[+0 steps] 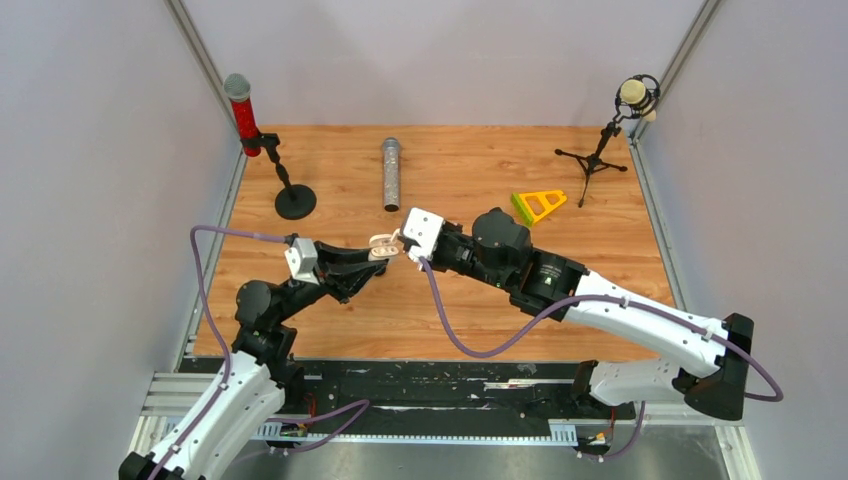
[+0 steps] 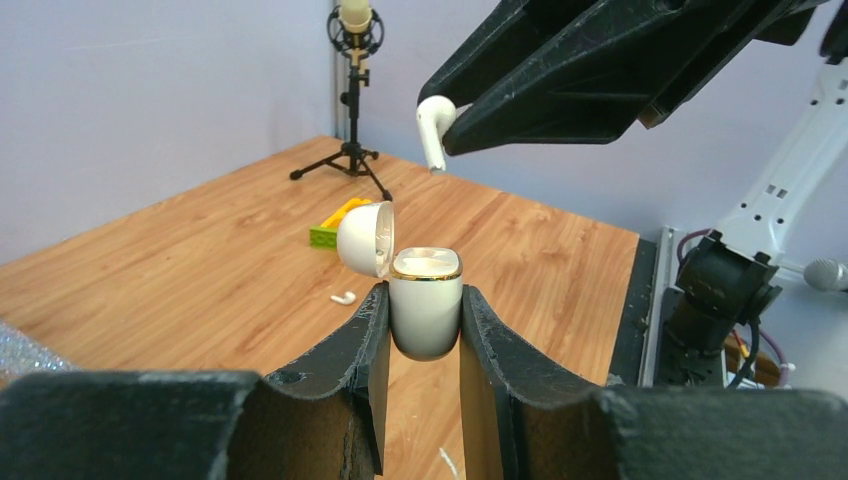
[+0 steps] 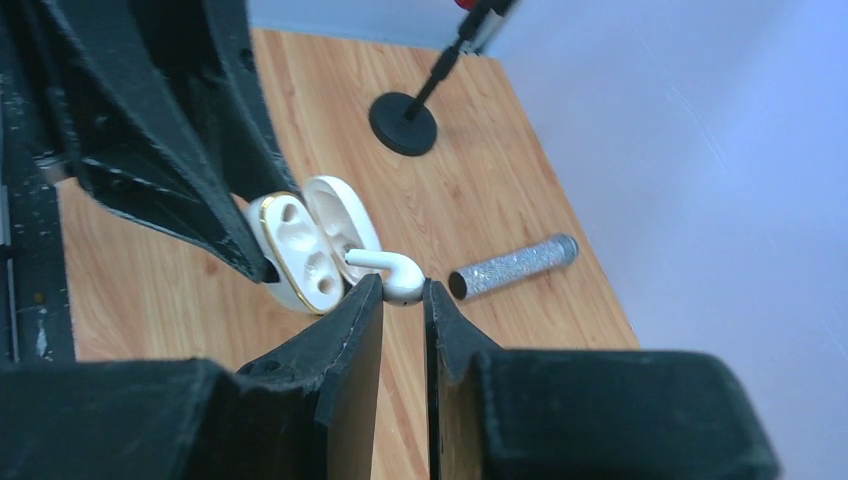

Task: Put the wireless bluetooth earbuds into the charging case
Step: Place the earbud in the charging case.

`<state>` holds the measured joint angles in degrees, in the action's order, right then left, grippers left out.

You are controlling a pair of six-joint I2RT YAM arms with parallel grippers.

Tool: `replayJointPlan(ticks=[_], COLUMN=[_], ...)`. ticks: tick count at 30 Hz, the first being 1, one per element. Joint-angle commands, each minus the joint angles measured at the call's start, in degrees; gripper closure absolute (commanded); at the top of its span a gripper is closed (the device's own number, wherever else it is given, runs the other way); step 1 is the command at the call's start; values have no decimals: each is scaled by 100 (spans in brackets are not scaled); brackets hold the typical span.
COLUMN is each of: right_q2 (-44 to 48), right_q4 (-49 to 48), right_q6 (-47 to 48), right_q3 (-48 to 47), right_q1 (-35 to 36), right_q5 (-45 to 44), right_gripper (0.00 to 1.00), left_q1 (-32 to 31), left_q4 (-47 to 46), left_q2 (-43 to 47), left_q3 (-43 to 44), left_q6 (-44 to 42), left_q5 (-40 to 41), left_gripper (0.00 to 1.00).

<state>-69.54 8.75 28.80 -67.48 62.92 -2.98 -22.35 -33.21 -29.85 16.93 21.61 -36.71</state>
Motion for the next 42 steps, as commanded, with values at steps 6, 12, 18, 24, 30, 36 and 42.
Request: replayJointPlan(ticks=[6,12,18,24,30,36,42], right_q2=[379,336,48,-82,-37,97,35], right_q4=[-255,-359,-386,-448,-469,-472,-478], right_q6=[596,768,1079,1218,1249,1173,1254], right_q3=[69,148,112,81,85,152,230], right_q1=[387,641,713,696,680,679,670], right_q5=[858,650,312,-34,-217,-39,-35], right_gripper=[100,100,100,100,100,100,100], left_q1=[46,46,46,46,46,46,46], left_q4=[-806,-907,-904,-920,-929,-1007,-1095], left_q2=[17,6,26,72,106,67,37], left_q3=[-85,-133,-120,-127,-136,-161,-183], left_q6=[42,-88,-94,-171,-248,-278,-350], left_q5=[-499,-612,-601,-649,-720,-753,-751], left_gripper=[100,100,100,100,100,100,100])
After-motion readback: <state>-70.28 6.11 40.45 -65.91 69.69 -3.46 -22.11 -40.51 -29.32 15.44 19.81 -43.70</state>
